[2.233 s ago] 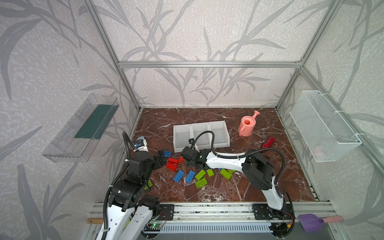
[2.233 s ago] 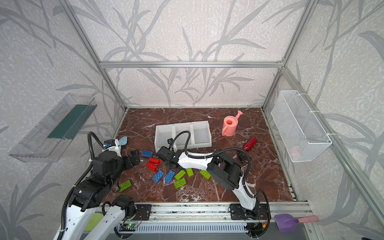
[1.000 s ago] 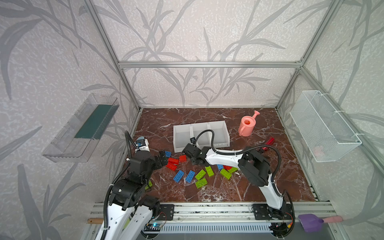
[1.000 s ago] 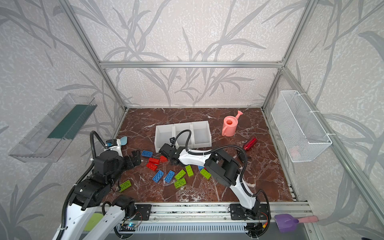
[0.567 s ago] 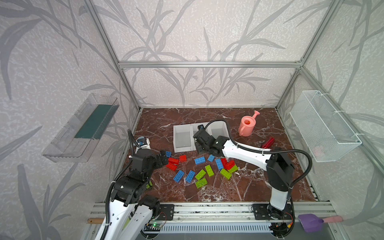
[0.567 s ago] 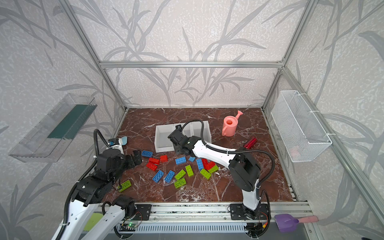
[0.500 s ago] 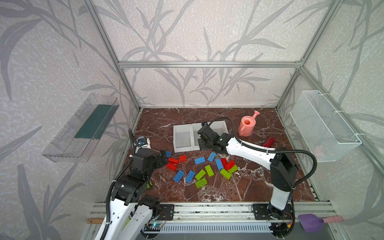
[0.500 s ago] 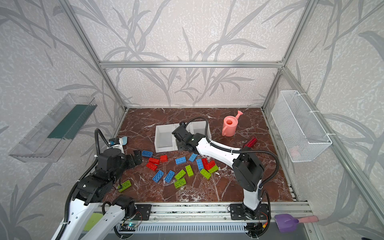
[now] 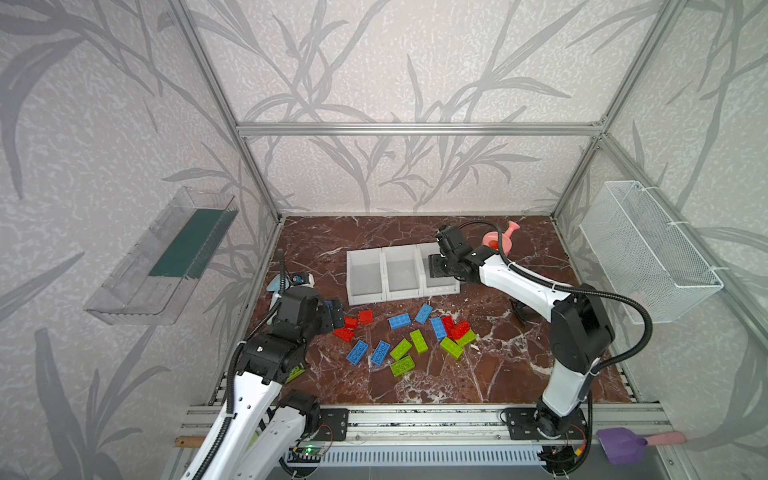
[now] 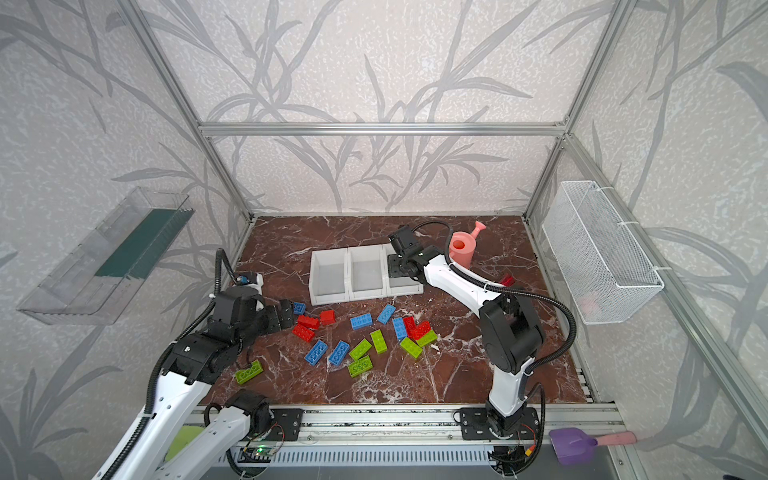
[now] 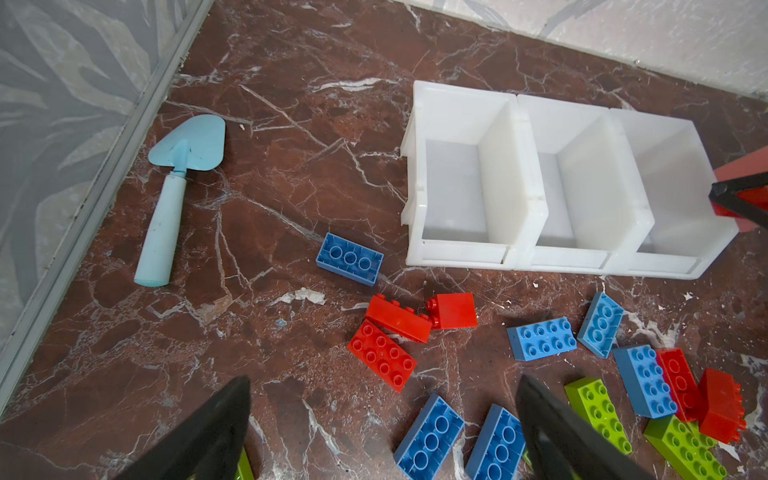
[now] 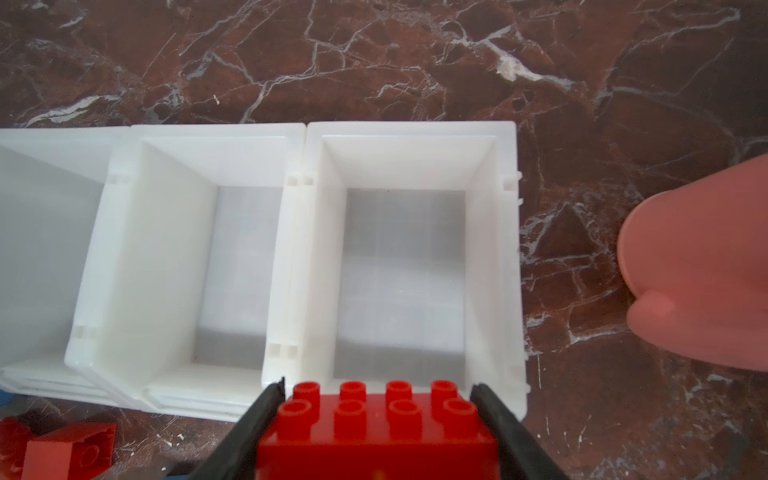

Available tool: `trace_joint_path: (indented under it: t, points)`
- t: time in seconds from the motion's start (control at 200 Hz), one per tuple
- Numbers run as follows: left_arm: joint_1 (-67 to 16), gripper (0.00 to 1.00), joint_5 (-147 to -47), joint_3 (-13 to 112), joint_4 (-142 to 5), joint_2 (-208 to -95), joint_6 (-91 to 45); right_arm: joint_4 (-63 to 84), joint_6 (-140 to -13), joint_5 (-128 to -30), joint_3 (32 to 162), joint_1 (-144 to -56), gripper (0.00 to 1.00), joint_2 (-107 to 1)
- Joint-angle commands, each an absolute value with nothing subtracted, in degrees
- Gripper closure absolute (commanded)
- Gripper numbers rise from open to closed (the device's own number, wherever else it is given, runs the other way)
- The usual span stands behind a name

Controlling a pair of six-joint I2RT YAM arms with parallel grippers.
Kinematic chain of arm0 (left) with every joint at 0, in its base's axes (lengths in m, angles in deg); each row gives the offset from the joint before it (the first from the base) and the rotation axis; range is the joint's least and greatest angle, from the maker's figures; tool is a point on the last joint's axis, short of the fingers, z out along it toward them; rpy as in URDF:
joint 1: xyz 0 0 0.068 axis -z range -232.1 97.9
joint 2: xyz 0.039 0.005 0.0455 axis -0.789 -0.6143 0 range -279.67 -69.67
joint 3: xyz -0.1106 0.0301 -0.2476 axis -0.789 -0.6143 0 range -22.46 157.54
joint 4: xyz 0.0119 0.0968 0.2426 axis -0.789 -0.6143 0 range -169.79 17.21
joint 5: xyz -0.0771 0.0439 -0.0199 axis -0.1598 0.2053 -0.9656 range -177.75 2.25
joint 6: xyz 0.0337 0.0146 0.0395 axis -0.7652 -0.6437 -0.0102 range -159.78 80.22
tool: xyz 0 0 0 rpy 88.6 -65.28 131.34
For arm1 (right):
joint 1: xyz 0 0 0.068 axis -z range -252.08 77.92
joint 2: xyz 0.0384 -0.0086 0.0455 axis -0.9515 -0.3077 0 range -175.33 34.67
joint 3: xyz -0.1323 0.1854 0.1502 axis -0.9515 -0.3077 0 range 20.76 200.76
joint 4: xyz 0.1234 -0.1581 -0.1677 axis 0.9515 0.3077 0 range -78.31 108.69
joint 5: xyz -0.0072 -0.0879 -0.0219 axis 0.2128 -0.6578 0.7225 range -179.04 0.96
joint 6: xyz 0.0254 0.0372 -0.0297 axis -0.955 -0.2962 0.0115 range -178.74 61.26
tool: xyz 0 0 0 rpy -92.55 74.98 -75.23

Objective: Sort the legos into containers by color
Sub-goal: 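Grasp the red brick with the right gripper and carry it over the bin, then release the red brick into the compartment nearest the watering can with the right gripper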

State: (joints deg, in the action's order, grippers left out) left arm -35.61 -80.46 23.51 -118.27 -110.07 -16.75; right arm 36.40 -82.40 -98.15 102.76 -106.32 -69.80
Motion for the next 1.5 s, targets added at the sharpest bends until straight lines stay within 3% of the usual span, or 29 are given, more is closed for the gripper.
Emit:
trace_joint_path:
  t: [0.0, 0.13, 0.4, 0.59, 0.915, 1.274, 1.494]
  points:
    - [-35.57, 0.01, -82.61, 23.59, -118.74, -111.54, -17.94, 33.89, -81.51, -95.11, 102.57, -104.59, 0.52, -71.18]
    - [-35.56, 0.01, -83.78, 23.57, -118.8, -112.95, -18.16, 33.44, -81.07, -93.68, 103.98, -103.22, 0.48, -72.92]
    - [-35.55, 0.02, -85.64, 23.73, -118.65, -115.34, -18.07, 33.03, -80.54, -92.04, 106.44, -102.39, 0.25, -75.27]
    - [-35.4, 0.03, -87.18, 24.09, -118.76, -117.22, -18.2, 32.93, -79.42, -91.77, 106.46, -102.22, 0.16, -73.85]
    - [-34.94, 0.03, -91.94, 27.39, -121.44, -123.88, -18.77, 30.28, -78.08, -88.27, 100.06, -102.2, 0.14, -64.56]
    - [-34.18, 0.07, -91.82, 27.98, -120.36, -129.47, -16.13, 21.08, -80.43, -85.44, 74.43, -103.65, 0.13, -39.4]
    - [-33.51, 0.1, -92.85, 28.59, -119.16, -137.3, -14.95, 7.97, -84.58, -83.44, 59.09, -106.35, 0.13, -30.9]
